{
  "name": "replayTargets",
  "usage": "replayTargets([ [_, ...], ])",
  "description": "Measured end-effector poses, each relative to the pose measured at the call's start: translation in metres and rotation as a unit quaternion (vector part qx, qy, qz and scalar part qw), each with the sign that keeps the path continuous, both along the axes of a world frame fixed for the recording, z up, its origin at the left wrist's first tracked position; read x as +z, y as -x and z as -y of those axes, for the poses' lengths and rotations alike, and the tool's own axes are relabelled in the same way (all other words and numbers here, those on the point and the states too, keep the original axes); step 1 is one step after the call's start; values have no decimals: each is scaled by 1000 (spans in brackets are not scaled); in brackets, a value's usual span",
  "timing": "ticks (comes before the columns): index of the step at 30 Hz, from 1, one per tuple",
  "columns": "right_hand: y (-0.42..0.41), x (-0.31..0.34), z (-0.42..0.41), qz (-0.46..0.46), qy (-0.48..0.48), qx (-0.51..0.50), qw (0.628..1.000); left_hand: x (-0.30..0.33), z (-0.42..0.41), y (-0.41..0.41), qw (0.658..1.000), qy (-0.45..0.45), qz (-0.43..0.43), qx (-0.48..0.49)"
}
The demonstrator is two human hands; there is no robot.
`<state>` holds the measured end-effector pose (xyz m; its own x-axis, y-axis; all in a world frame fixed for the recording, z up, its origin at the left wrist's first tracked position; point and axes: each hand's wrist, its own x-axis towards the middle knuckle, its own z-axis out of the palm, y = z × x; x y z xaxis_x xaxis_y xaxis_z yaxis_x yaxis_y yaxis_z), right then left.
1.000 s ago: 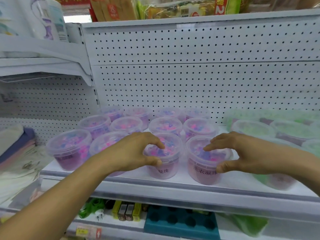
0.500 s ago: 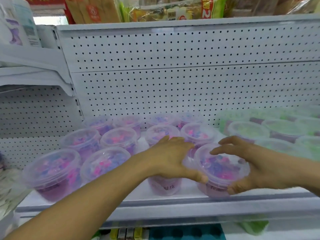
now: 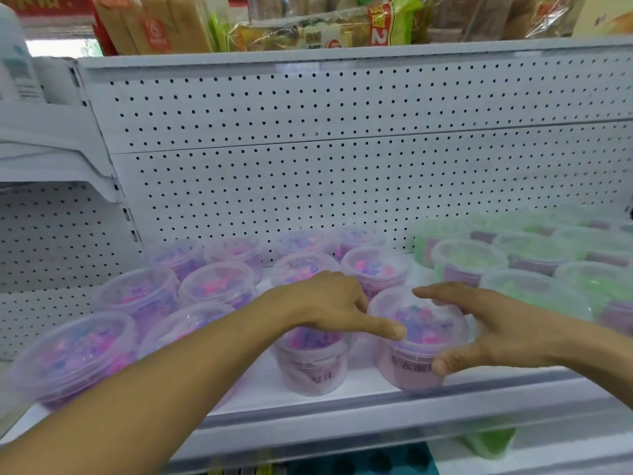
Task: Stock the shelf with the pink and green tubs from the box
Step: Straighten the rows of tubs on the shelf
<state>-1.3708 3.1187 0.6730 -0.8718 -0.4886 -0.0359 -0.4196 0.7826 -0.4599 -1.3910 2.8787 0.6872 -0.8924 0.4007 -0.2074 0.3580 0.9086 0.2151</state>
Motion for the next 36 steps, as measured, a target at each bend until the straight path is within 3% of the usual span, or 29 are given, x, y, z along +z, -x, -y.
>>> replayTargets([
  [7, 10, -5, 5, -21, 9, -9, 1000, 8, 6, -4, 997, -71, 23, 9],
  [11, 12, -3, 4, -23, -5, 8, 1000, 14, 31, -14, 999, -32, -17, -29],
  [19, 12, 8, 17, -41, -59, 49, 996, 16, 68, -27, 998, 55, -17, -22],
  [30, 16, 12, 24, -31, -109, 75, 991, 9, 70, -34, 999, -2, -31, -21],
  [33, 22, 22, 39, -79, -60, 67, 993, 16, 95, -41, 997, -58, -56, 1],
  [36, 36, 36, 70, -108, -14, 70, 992, 33, 140, -33, 986, -100, -100, 82],
])
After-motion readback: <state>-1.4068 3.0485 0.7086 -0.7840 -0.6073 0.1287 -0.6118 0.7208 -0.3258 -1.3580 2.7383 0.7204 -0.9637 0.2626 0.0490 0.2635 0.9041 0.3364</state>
